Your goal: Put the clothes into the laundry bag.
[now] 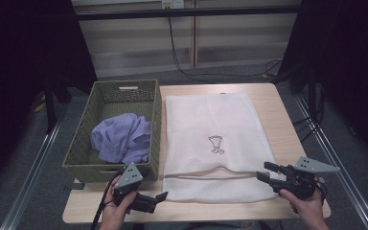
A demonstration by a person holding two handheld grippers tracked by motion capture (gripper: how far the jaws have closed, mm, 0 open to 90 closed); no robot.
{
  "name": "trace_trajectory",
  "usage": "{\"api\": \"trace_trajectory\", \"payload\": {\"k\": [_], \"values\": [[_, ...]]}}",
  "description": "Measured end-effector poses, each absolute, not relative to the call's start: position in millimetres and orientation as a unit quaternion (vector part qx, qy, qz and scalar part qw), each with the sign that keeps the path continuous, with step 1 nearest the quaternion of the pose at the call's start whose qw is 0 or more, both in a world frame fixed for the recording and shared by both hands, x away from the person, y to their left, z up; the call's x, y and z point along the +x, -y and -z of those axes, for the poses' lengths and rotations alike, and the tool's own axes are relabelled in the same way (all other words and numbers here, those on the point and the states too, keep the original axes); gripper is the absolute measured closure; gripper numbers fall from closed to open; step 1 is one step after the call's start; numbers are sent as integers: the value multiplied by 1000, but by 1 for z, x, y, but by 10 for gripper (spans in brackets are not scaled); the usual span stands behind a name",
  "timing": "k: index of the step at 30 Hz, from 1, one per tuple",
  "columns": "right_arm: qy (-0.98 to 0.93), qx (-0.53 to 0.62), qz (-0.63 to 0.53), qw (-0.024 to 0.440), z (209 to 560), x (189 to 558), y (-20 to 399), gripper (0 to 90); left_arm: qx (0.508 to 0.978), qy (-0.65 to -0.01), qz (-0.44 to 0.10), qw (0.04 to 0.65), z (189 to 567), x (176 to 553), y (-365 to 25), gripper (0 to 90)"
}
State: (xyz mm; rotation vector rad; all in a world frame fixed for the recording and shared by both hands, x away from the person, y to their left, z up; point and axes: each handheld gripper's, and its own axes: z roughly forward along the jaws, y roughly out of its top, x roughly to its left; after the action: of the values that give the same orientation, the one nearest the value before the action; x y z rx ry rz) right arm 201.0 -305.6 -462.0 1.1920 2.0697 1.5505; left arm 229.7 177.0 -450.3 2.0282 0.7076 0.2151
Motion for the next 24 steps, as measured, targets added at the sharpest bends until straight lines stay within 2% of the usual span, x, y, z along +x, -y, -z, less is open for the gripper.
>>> {"api": "trace_trajectory", "payload": {"k": [7,13,14,19,24], "values": [[-726,416,-530,134,464,203,306,452,826,-287,-85,477,450,232,-175,33],[-730,416,-529,118,465,206,304,426,824,-290,-74,481,452,234,-173,33],[-729,419,-532,104,466,209,303,401,823,-291,-72,482,452,234,-174,35],[-737,414,-529,79,468,216,297,405,822,-294,-77,481,451,234,-176,35],[-750,396,-526,66,467,221,286,450,823,-290,-77,483,450,230,-178,32]]}}
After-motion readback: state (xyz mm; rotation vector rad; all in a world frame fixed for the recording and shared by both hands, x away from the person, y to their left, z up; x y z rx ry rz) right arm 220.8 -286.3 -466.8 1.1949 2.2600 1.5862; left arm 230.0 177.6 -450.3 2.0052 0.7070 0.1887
